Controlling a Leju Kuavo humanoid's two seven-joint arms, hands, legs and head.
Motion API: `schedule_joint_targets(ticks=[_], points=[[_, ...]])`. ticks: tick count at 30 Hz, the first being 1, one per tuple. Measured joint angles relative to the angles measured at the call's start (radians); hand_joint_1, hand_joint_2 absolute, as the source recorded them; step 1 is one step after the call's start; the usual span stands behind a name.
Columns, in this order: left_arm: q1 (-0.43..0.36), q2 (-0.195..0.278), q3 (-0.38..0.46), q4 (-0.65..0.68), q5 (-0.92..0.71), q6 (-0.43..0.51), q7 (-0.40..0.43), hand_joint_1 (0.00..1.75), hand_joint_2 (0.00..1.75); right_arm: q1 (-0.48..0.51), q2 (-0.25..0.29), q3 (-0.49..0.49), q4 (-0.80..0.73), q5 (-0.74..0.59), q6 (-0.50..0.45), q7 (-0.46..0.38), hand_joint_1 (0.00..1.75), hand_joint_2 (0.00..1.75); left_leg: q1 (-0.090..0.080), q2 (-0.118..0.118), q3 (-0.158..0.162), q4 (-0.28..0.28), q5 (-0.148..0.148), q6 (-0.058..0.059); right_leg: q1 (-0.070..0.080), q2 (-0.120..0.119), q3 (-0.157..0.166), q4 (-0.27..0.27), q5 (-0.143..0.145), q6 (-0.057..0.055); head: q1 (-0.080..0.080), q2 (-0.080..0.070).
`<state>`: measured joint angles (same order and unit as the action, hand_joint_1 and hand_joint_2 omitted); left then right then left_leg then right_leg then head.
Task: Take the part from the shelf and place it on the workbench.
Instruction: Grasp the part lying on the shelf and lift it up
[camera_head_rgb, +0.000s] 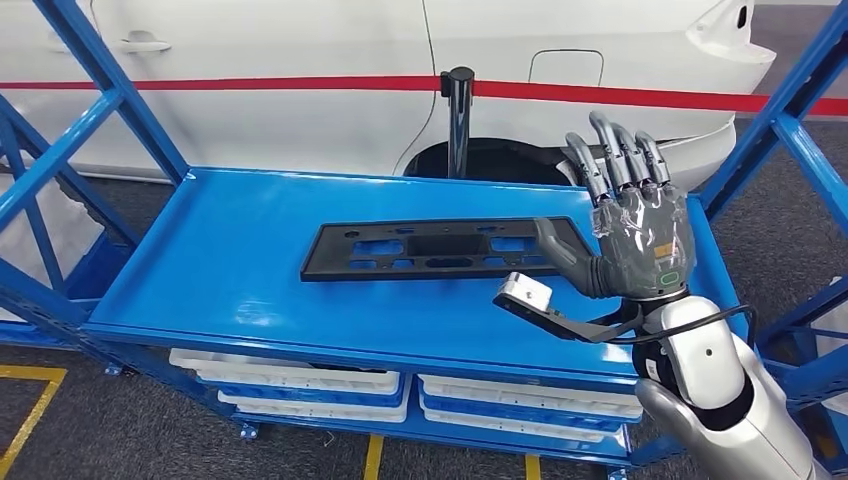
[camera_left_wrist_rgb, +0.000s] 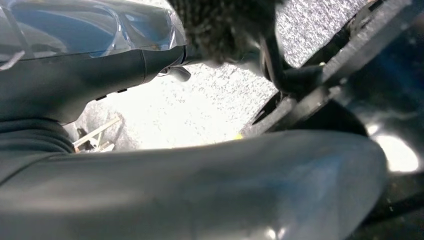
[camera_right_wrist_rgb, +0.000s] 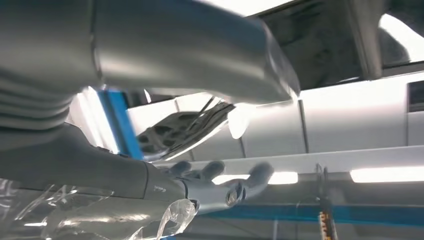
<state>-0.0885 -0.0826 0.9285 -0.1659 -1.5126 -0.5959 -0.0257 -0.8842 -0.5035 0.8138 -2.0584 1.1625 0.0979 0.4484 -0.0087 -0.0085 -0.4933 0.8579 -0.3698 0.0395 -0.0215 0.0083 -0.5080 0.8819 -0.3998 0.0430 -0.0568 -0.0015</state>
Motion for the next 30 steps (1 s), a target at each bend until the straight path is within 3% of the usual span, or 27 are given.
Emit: schedule_joint_targets(ticks=[2, 3, 6, 7, 8, 9, 11, 13, 17, 19, 21, 22, 23, 24, 25, 27, 28, 30], points=[[-0.001, 0.000, 0.000, 0.000, 0.000, 0.000, 0.001, 0.00, 0.00, 0.001, 0.002, 0.003, 0.000, 0.003, 0.002, 0.003, 0.00, 0.00, 0.003, 0.000, -0.009, 0.020, -0.015, -0.008, -0.003, -0.001, 0.000, -0.002, 0.003, -0.011, 0.000, 0.000], [-0.002, 0.000, 0.000, 0.000, 0.000, 0.000, 0.001, 0.00, 0.00, 0.005, 0.003, 0.003, 0.000, 0.003, 0.003, 0.006, 0.00, 0.00, 0.006, 0.001, -0.027, 0.062, -0.040, -0.014, -0.005, -0.001, 0.000, -0.003, 0.005, -0.015, 0.000, 0.000], [-0.008, 0.000, 0.000, 0.000, 0.000, -0.016, 0.001, 0.00, 0.00, 0.034, 0.008, 0.005, 0.006, -0.001, 0.003, 0.010, 0.00, 0.00, 0.013, 0.001, -0.131, 0.290, -0.143, -0.032, -0.006, -0.003, -0.002, -0.003, 0.006, -0.019, -0.001, 0.000], [-0.010, 0.000, 0.000, 0.000, 0.000, -0.029, 0.000, 0.00, 0.00, 0.047, 0.009, 0.008, 0.009, -0.003, 0.002, 0.011, 0.00, 0.00, 0.013, 0.001, -0.153, 0.341, -0.158, -0.034, -0.006, -0.004, -0.002, -0.003, 0.006, -0.019, -0.001, 0.000], [-0.012, 0.000, 0.000, 0.000, 0.000, -0.041, 0.001, 0.00, 0.00, 0.057, 0.010, 0.010, 0.013, -0.004, 0.001, 0.010, 0.00, 0.00, 0.013, 0.001, -0.155, 0.349, -0.152, -0.033, -0.005, -0.004, -0.002, -0.003, 0.005, -0.019, -0.001, 0.000], [-0.013, 0.000, 0.000, 0.000, 0.000, -0.047, 0.002, 0.00, 0.00, 0.065, 0.012, 0.013, 0.017, -0.007, 0.000, 0.009, 0.00, 0.00, 0.012, 0.001, -0.135, 0.311, -0.128, -0.029, -0.005, -0.003, -0.001, -0.003, 0.005, -0.019, -0.001, 0.000], [-0.013, 0.000, 0.000, 0.000, 0.000, -0.042, 0.006, 0.00, 0.00, 0.073, 0.014, 0.017, 0.020, -0.011, -0.004, 0.006, 0.00, 0.00, 0.008, 0.001, -0.056, 0.151, -0.056, -0.013, -0.003, -0.001, 0.001, -0.004, 0.006, -0.019, -0.001, 0.000], [-0.011, 0.000, 0.000, 0.000, 0.000, -0.036, 0.010, 0.00, 0.00, 0.084, 0.015, 0.017, 0.026, -0.019, -0.013, 0.003, 0.00, 0.00, 0.003, 0.001, 0.000, 0.027, -0.016, 0.002, 0.001, 0.000, 0.000, -0.004, 0.006, -0.015, -0.001, 0.000], [-0.009, 0.000, 0.000, 0.000, 0.000, -0.036, 0.016, 0.00, 0.00, 0.119, 0.017, 0.017, 0.048, -0.033, -0.035, -0.004, 0.00, 0.00, 0.004, 0.002, 0.010, -0.011, -0.006, 0.011, 0.003, -0.004, -0.006, 0.000, 0.000, 0.006, 0.000, 0.000], [-0.009, -0.001, 0.000, 0.000, 0.000, -0.036, 0.018, 0.00, 0.00, 0.131, 0.020, 0.017, 0.058, -0.035, -0.044, -0.007, 0.00, 0.00, 0.008, 0.002, 0.015, -0.018, 0.002, 0.016, 0.005, -0.004, -0.042, 0.081, -0.051, 0.012, 0.000, 0.000], [-0.008, -0.001, 0.000, 0.000, -0.001, -0.036, 0.019, 0.00, 0.00, 0.146, 0.021, 0.017, 0.069, -0.039, -0.049, -0.009, 0.00, 0.00, 0.006, 0.003, 0.014, -0.018, 0.002, 0.020, 0.005, -0.004, -0.120, 0.248, -0.129, 0.014, 0.001, 0.000], [-0.008, -0.002, 0.000, 0.000, -0.001, -0.036, 0.019, 0.00, 0.00, 0.154, 0.021, 0.017, 0.075, -0.040, -0.050, -0.010, 0.00, 0.00, 0.005, 0.002, 0.013, -0.018, 0.002, 0.021, 0.005, -0.004, -0.153, 0.316, -0.151, 0.015, 0.001, 0.000], [-0.007, -0.002, 0.000, 0.000, -0.001, -0.036, 0.019, 0.00, 0.00, 0.162, 0.022, 0.017, 0.081, -0.041, -0.050, -0.011, 0.00, 0.00, 0.004, 0.002, 0.013, -0.018, 0.002, 0.021, 0.005, -0.004, -0.172, 0.353, -0.157, 0.016, 0.001, 0.000], [-0.007, -0.002, 0.000, 0.000, -0.001, -0.036, 0.019, 0.00, 0.00, 0.167, 0.022, 0.017, 0.086, -0.042, -0.051, -0.013, 0.00, 0.00, 0.004, 0.002, 0.014, -0.017, 0.001, 0.021, 0.004, -0.004, -0.165, 0.336, -0.137, 0.016, 0.001, 0.000], [-0.007, -0.002, 0.000, 0.000, -0.001, -0.036, 0.019, 0.00, 0.00, 0.169, 0.023, 0.017, 0.092, -0.043, -0.052, -0.014, 0.00, 0.00, 0.005, 0.001, 0.015, -0.016, 0.000, 0.020, 0.004, -0.005, -0.137, 0.277, -0.102, 0.016, 0.001, 0.000], [-0.008, -0.003, 0.000, 0.000, -0.001, -0.036, 0.019, 0.00, 0.00, 0.171, 0.026, 0.017, 0.102, -0.044, -0.055, -0.015, 0.00, 0.00, 0.003, 0.001, 0.016, -0.010, -0.005, 0.013, 0.002, -0.006, -0.052, 0.103, -0.027, 0.015, 0.001, 0.000], [-0.008, -0.004, 0.000, 0.000, -0.001, -0.036, 0.019, 0.00, 0.00, 0.173, 0.027, 0.017, 0.106, -0.045, -0.056, -0.016, 0.00, 0.00, 0.002, 0.000, 0.015, -0.007, -0.008, 0.009, 0.001, -0.006, -0.023, 0.041, -0.005, 0.012, 0.000, 0.000], [-0.009, -0.004, 0.000, 0.000, -0.001, -0.036, 0.019, 0.00, 0.00, 0.177, 0.029, 0.017, 0.114, -0.047, -0.057, -0.016, 0.00, 0.00, -0.001, 0.000, 0.012, -0.003, -0.011, 0.003, 0.004, -0.003, -0.004, -0.004, 0.005, 0.003, 0.000, 0.000]])
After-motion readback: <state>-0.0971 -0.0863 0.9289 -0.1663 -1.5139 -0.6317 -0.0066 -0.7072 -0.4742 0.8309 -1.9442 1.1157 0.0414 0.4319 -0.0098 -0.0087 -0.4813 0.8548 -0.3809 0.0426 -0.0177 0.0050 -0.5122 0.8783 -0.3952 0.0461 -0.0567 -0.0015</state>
